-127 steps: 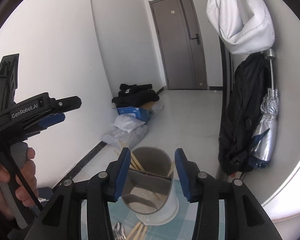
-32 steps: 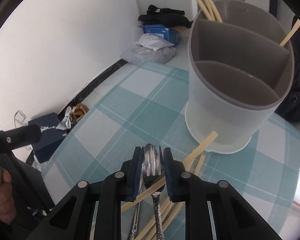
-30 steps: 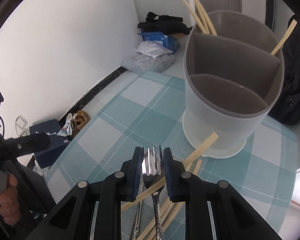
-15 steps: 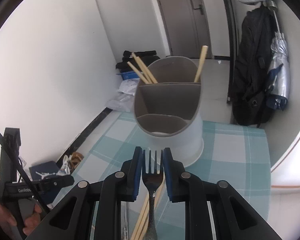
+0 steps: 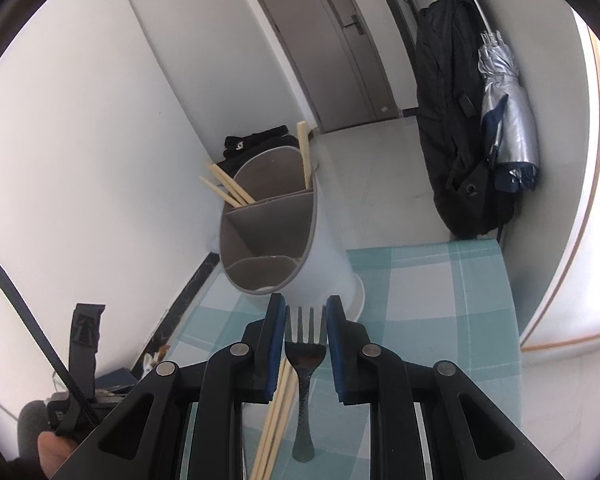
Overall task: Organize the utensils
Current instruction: 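Lift the fork with the right tool while the left tool grasps the metal spoon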
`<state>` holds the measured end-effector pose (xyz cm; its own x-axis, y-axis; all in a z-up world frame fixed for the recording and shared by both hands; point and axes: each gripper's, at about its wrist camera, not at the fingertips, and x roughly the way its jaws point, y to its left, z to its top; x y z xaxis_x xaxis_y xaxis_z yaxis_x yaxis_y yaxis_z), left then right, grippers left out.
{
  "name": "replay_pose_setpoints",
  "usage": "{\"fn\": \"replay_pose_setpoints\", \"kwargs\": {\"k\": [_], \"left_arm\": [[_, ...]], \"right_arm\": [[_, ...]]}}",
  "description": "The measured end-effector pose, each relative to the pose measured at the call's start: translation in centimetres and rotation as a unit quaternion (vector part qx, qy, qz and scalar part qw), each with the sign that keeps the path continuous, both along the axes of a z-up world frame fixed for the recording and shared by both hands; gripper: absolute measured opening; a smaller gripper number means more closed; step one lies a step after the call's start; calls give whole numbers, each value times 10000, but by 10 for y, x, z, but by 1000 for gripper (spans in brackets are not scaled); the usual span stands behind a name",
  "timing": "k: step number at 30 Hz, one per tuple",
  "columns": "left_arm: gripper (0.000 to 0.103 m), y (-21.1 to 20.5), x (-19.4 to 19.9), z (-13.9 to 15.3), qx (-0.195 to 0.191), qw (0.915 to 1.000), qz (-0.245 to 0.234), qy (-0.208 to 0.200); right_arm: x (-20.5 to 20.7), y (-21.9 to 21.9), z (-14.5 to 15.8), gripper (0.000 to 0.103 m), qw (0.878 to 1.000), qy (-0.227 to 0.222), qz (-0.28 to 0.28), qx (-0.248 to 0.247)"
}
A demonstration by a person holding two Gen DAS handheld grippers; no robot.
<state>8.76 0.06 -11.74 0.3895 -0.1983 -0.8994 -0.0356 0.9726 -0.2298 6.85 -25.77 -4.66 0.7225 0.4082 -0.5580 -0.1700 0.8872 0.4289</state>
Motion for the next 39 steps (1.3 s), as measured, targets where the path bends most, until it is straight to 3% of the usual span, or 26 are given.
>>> {"fn": "replay_pose_setpoints", "kwargs": {"k": [7, 9, 13, 17, 20, 24, 29, 33, 37, 39], "left_arm": [[84, -24, 14, -16, 479, 9975, -395, 336], [63, -30, 14, -15, 879, 9950, -409, 237], [49, -34, 14, -14, 981, 9947, -288, 143], [9, -40, 19, -13, 972, 9949, -242, 148], [1, -43, 21, -13, 1079, 9940, -155, 120], [0, -37, 28, -12, 918, 9957, 134, 53], [0, -24, 26, 4, 738, 9953, 548, -315], [0, -21, 23, 13, 603, 9947, 589, -584], [0, -18, 26, 4, 271, 9982, 451, -278], [13, -20, 27, -4, 246, 9993, 257, -79]], "right_arm": [[-2, -14, -1, 20, 9998, 49, -12, 211], [-1, -16, 0, 20, 9998, 0, -40, 196], [-3, -15, 3, 20, 9998, -124, 1, 165], [-1, -15, 0, 20, 9998, -129, -67, 150], [-3, -17, 2, 20, 9997, -154, -110, 160], [-7, -15, 7, 20, 9995, -256, -127, 93], [-10, -13, 9, 20, 9994, -289, -165, 43], [-11, -12, 11, 20, 9994, -295, -180, 28], [-13, -10, 12, 20, 9994, -295, -192, 20], [-15, -9, 12, 20, 9993, -301, -200, 12]]}}
